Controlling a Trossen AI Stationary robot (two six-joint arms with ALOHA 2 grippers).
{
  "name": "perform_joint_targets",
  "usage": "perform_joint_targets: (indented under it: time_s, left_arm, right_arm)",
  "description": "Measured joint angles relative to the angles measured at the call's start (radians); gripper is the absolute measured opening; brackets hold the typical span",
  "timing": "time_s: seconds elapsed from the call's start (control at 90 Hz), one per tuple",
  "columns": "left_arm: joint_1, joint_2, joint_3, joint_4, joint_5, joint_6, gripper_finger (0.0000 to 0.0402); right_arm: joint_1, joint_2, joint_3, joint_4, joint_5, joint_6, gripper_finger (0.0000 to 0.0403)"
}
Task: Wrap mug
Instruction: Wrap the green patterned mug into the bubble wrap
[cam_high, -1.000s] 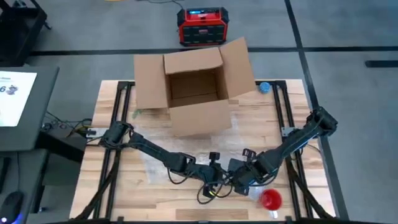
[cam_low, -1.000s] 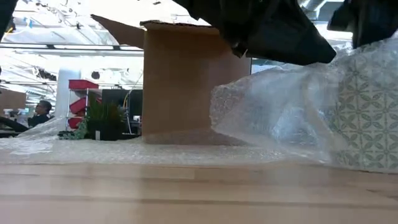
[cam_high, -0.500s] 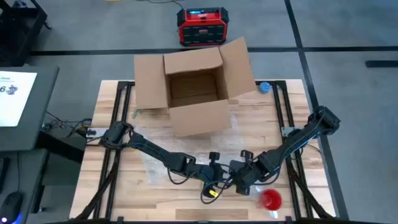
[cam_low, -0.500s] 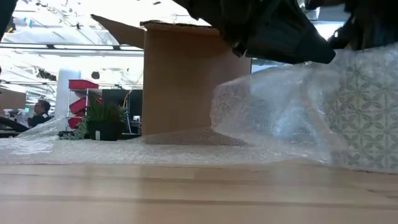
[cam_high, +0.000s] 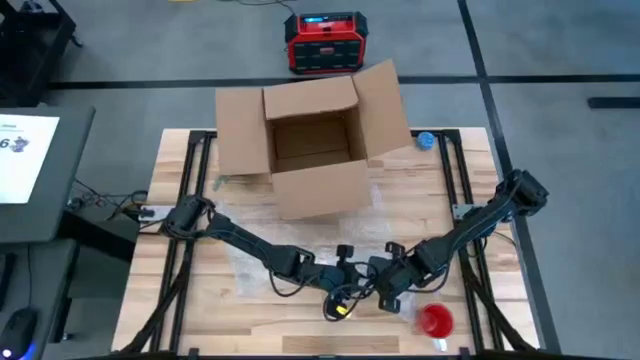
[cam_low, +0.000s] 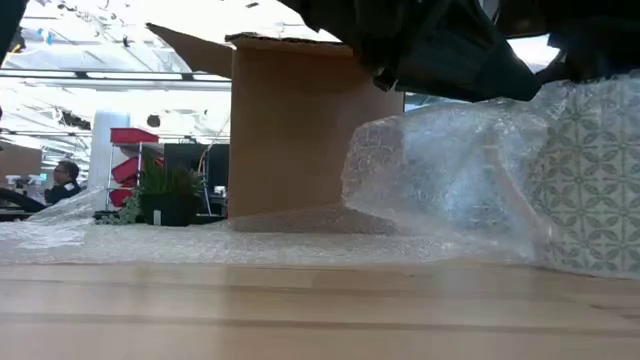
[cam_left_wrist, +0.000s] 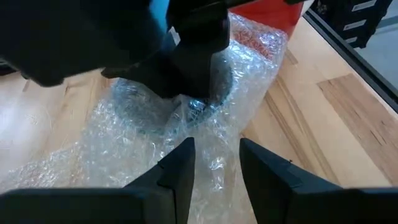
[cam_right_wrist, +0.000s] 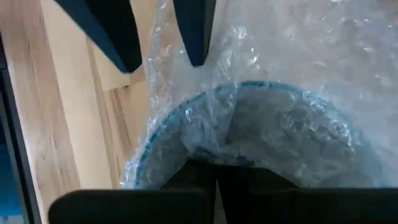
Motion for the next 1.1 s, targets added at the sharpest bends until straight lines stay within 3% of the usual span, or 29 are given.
perform_joint_targets:
  time_s: [0.2,0.922,1.1]
  left_arm:
    - [0.000,0.000,0.000,0.001,0.000,0.000,0.0107]
    - [-0.001,-0.001,0.000,0.006,0.000,-0.005,0.0107]
    - [-0.002,-0.002,0.000,0.006,0.000,-0.005,0.0107]
  right_arm:
    - [0.022,-0.044,0.057,-0.081,0.025,0.022,0.0000]
    - [0.019,-0.043,0.064,-0.066,0.043,0.030,0.0000]
    - [-0.002,-0.045,-0.022,0.059,0.023,0.023,0.0000]
